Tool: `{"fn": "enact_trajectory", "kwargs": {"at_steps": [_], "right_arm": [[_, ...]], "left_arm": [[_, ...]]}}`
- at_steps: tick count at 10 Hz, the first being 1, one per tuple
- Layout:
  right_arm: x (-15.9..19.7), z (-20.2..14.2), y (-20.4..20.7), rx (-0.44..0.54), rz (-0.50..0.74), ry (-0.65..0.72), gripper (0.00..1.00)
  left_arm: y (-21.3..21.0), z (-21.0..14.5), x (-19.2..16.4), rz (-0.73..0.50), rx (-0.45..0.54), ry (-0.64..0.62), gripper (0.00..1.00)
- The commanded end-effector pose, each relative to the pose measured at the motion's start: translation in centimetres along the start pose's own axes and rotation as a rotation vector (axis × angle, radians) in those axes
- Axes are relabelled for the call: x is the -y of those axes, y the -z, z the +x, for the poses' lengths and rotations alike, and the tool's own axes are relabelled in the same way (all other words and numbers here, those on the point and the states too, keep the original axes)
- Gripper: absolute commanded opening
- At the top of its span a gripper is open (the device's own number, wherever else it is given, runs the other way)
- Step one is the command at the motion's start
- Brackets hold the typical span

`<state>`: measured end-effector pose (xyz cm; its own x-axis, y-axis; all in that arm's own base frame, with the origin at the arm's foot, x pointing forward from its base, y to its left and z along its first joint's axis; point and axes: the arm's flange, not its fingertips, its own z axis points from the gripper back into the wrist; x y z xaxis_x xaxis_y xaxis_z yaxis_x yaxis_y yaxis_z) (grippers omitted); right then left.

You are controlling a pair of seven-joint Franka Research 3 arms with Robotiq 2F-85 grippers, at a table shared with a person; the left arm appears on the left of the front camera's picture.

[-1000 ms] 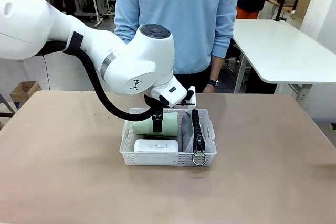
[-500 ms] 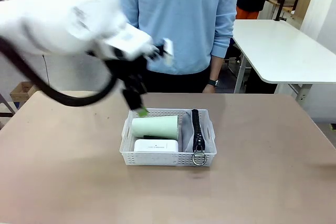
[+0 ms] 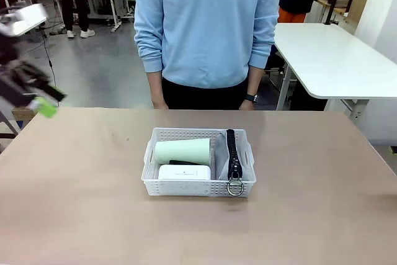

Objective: Efficiently arrange items inside the basket to fit them all.
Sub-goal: Pick up the Reusable plastic cup and place it inside the Organizing basket.

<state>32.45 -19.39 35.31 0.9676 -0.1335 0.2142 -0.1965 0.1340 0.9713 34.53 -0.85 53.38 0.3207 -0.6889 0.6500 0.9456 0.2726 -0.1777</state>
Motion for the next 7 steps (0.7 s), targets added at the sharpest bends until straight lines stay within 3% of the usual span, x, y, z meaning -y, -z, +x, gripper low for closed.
{"fn": "enact_trajectory", "kwargs": {"at_steps": [1,4,6,7], "right_arm": [[-0.3,-0.1,-0.1,-0.006,-0.015,0.009,1.0],[-0.3,-0.1,-0.1,-0.006,-0.015,0.009,1.0],[-0.3,-0.1,-0.1,-0.006,-0.015,0.009,1.0],[-0.3,-0.1,-0.1,-0.006,-0.015,0.009,1.0]], "left_arm": [[-2.9,-7.7,-4.4,-0.023,0.224,-0.198,1.0],[-4.7,-20.6,-9.6,-0.109,0.49,-0.464,1.0],[-3.8,-24.7,-11.3,-0.16,0.553,-0.565,1.0],[-4.6,-23.3,-7.6,-0.088,0.461,-0.499,1.0]]}}
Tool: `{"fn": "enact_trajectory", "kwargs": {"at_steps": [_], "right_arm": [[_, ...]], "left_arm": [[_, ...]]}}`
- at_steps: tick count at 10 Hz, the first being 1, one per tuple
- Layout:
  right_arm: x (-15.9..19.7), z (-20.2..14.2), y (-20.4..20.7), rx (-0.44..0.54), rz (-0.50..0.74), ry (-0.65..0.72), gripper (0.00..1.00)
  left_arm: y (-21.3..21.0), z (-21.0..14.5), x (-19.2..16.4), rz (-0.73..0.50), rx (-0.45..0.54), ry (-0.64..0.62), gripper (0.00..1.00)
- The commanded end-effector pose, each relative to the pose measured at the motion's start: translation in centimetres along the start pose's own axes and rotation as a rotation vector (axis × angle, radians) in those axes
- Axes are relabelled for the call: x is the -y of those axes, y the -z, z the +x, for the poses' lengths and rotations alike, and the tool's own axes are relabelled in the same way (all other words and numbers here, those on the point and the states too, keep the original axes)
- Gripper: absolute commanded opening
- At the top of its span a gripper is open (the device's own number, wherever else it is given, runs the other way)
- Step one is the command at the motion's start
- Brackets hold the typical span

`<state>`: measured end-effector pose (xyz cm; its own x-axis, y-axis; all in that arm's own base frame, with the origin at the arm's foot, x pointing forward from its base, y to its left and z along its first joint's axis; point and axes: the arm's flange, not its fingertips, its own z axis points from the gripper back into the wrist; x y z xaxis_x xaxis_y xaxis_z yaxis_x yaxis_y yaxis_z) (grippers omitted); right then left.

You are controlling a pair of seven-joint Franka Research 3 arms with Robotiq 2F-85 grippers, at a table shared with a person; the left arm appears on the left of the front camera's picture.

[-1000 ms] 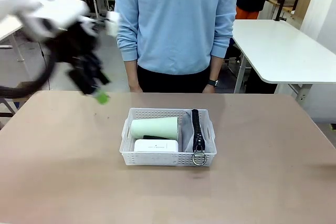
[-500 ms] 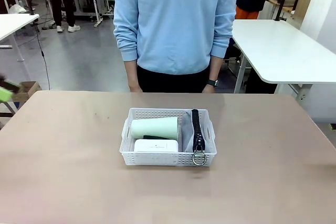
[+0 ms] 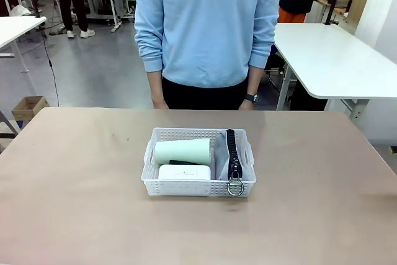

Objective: Efficiently arrange items inside the basket to fit them all.
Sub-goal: Pick up the Reusable plastic cup and place it inside the Organizing basket.

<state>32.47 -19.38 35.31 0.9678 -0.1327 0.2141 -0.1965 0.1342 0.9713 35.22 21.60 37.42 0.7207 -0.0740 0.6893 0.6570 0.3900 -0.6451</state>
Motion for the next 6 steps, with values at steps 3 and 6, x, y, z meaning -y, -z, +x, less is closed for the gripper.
{"fn": "enact_trajectory", "kwargs": {"at_steps": [3,6], "right_arm": [[-0.34,-0.16,-0.15,-0.005,-0.015,0.009,1.0],[-0.34,-0.16,-0.15,-0.005,-0.015,0.009,1.0]], "left_arm": [[-0.05,1.18,3.17,0.034,-0.035,0.069,1.0],[-0.05,1.18,3.17,0.034,-0.035,0.069,1.0]]}}
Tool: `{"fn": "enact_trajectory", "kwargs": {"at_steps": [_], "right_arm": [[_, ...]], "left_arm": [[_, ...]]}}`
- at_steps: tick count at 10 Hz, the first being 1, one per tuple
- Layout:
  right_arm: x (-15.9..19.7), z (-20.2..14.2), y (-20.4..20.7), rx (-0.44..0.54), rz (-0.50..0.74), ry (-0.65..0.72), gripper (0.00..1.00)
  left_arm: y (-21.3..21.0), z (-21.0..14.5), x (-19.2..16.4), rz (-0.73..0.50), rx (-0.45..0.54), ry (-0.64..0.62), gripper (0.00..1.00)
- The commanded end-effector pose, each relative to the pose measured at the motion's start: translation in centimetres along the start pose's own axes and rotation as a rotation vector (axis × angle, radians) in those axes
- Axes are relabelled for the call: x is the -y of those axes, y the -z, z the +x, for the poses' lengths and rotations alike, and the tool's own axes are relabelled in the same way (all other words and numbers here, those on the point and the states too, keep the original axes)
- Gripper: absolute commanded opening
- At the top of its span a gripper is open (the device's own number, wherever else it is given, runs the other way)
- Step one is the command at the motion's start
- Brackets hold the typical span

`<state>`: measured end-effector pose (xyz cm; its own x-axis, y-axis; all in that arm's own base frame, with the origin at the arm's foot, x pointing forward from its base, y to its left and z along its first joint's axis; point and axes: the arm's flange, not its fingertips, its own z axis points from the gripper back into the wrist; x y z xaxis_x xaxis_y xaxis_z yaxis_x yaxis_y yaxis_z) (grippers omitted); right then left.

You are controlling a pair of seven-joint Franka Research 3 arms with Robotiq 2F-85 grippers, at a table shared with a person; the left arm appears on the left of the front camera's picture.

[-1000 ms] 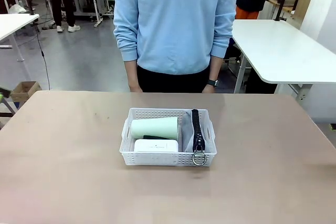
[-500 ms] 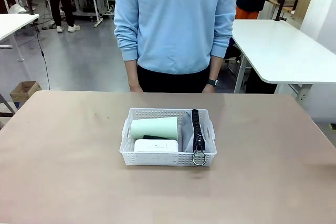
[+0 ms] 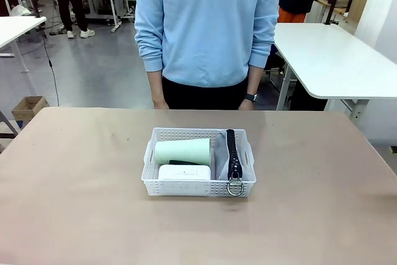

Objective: Efficiently arrange items inside the basket to fit them all.
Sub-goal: Pick up the Reusable plastic cup and place it inside the Organizing basket.

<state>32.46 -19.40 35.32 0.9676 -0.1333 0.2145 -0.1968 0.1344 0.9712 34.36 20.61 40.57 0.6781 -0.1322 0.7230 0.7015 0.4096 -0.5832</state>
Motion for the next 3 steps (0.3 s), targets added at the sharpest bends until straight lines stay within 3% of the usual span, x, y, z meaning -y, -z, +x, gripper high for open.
{"fn": "enact_trajectory", "kwargs": {"at_steps": [1,3], "right_arm": [[-0.32,-0.15,-0.12,-0.006,-0.015,0.009,1.0],[-0.32,-0.15,-0.12,-0.006,-0.015,0.009,1.0]], "left_arm": [[0.28,-0.42,0.23,0.005,-0.004,-0.004,1.0],[0.28,-0.42,0.23,0.005,-0.004,-0.004,1.0]]}}
